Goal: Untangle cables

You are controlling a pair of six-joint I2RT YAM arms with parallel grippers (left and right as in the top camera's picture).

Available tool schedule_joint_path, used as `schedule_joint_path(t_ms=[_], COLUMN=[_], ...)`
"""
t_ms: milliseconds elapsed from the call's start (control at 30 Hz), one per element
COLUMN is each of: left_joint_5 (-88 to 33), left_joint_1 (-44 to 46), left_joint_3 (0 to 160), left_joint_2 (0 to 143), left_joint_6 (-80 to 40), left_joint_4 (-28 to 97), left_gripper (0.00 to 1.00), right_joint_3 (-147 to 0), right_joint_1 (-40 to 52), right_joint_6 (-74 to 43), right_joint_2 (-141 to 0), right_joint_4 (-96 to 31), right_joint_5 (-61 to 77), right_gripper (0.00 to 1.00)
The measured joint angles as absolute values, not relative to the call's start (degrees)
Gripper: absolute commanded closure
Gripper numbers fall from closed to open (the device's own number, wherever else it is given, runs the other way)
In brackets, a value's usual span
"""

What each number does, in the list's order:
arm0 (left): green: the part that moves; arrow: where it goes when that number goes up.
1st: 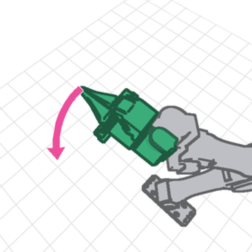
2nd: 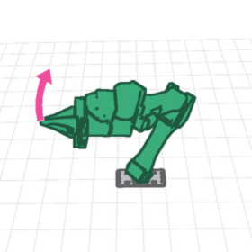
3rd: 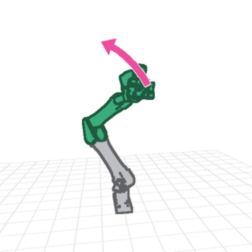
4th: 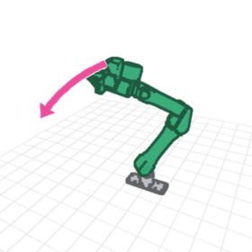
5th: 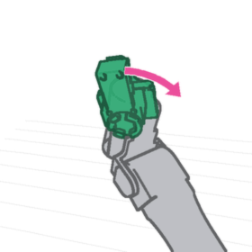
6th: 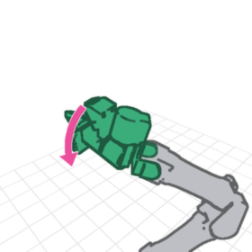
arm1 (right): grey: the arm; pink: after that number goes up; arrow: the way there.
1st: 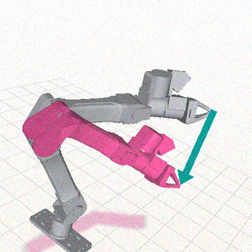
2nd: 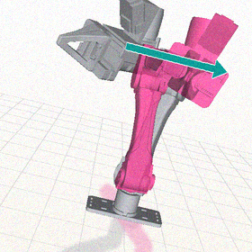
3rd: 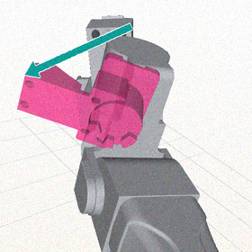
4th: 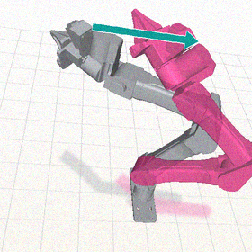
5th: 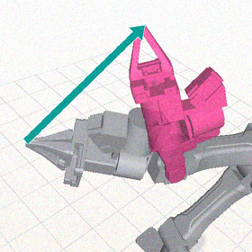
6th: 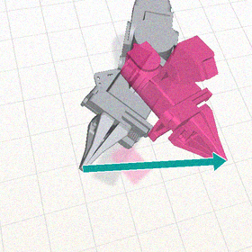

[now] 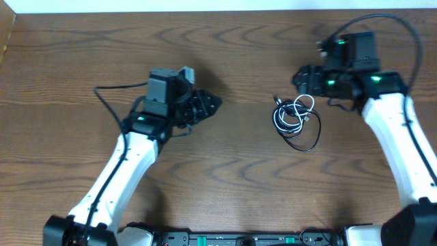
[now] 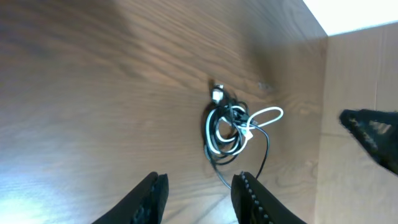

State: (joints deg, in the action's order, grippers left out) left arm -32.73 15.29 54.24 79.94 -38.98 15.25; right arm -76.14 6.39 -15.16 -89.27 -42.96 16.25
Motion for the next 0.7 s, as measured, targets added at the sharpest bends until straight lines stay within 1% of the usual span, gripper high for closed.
schedule_joint_path(t_ms=[167, 300, 367, 533, 700], left_joint_5=[-31.35, -31.0, -30.79, -27.81, -25.23], left_joint_1=[21.58, 26.52, 28.75, 33.58, 37.76], left_joint_3=[54.28, 54.43, 54.63, 57.17, 65.04], left_joint_2=[86.59, 94.98, 99.11, 108.12, 115.48], left_joint_6=[-40.25, -42.52, -43.55, -45.01, -45.39], left_joint_4=[4.69, -6.63, -9.93, -10.15, -9.28], left_gripper=[0.57, 0.56, 0.56, 0.54, 0.5], right_joint_3=[-76.16, -76.12, -76.12, -76.12, -76.12], right_joint_1=[0.56, -1.91, -2.57, -2.87, -2.87], right_joint_6=[-16.47, -16.8, -16.78, -16.32, -15.51], right_joint_2=[-88.82, -89.08, -89.1, -89.1, -89.1], right_joint_4=[-47.66, -49.32, -50.17, -52.27, -53.45], right_joint_5=[13.69, 12.97, 12.84, 12.62, 12.23], right_gripper=[0.26, 0.25, 0.25, 0.25, 0.25])
